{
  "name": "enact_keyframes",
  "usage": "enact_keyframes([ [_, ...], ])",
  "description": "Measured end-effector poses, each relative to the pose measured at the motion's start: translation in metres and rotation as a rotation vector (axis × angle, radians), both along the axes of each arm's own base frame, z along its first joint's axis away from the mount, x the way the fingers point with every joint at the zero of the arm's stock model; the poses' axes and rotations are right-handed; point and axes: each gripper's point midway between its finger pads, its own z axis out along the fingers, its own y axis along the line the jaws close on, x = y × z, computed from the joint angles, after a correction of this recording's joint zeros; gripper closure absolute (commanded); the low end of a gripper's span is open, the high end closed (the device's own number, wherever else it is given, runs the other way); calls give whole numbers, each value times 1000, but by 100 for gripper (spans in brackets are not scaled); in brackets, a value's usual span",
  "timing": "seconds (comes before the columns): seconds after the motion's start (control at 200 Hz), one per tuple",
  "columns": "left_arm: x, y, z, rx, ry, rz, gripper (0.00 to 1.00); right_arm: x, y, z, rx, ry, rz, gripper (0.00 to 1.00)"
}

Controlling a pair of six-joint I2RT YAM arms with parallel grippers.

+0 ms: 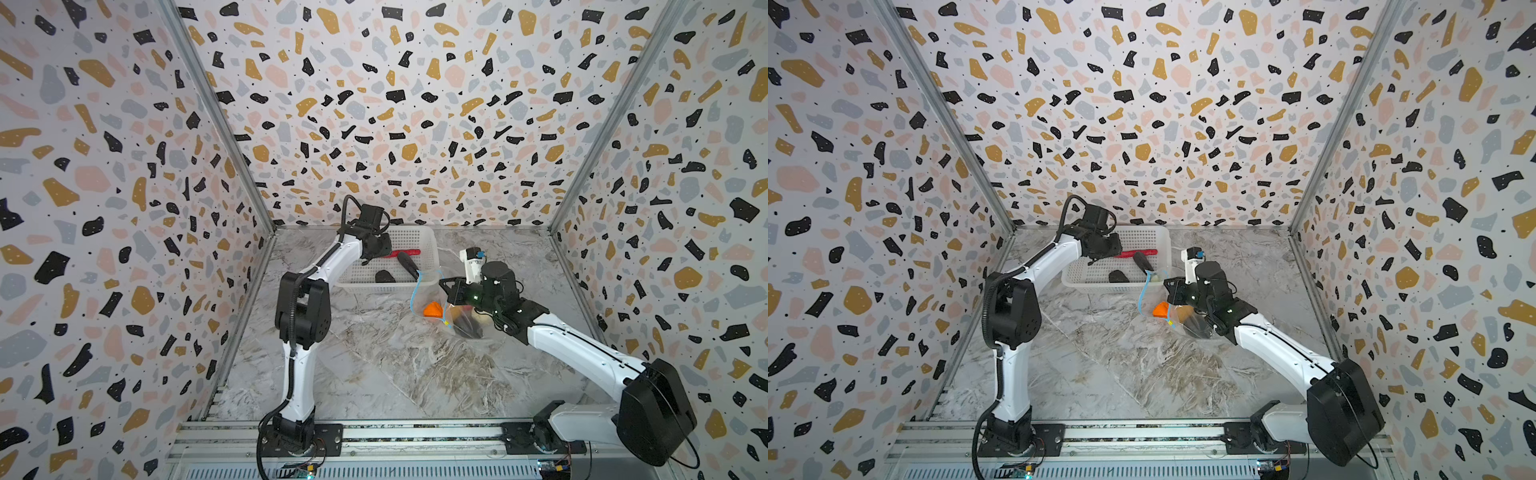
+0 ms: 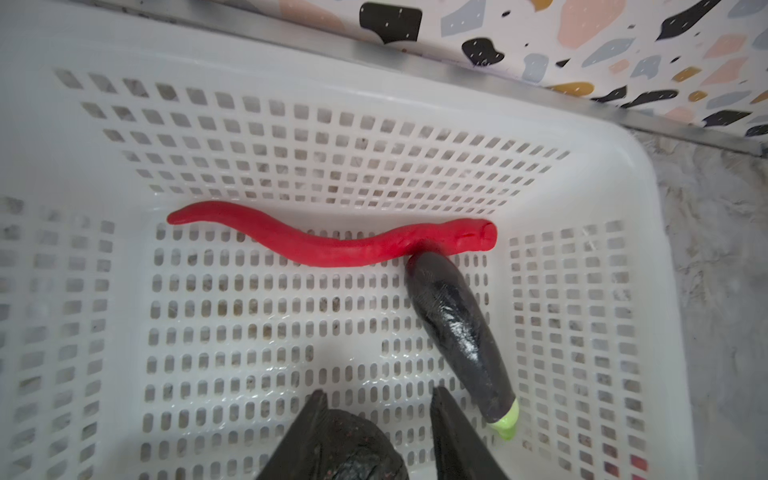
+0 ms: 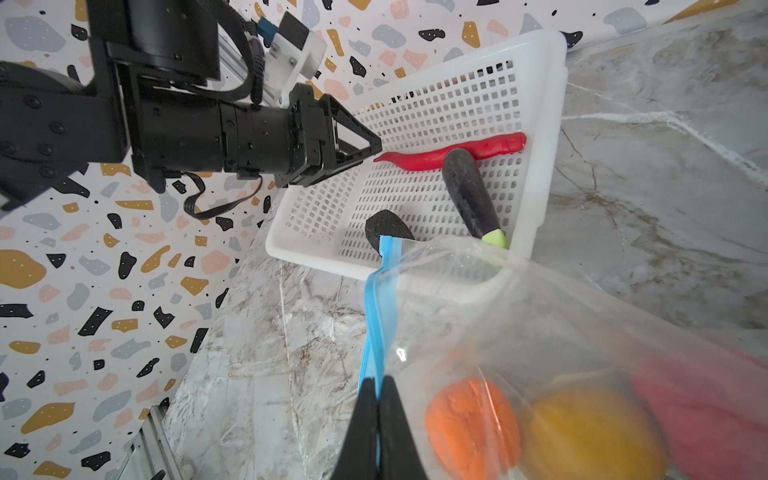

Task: Place the food in the zip-top bag and seal the zipper
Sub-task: 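Lower the left gripper into the basket onto the dark avocado, then close the left gripper on the dark avocado and lift it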

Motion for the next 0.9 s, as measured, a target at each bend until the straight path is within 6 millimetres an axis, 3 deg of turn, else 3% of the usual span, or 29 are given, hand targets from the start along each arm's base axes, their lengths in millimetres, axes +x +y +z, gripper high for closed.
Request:
enact_keyframes([
  [0.175,-21,15,-24,75,87,12,35,-1,-2,0,-14,-2,-8,100],
  [0.41,-30,21,-28,102,110,7,27,-5,-7,12,-16,-33,-16,100],
  [0.901,-44,25,-32,134,155,-25,19,-8,-8,3,-25,-19,-4,100],
])
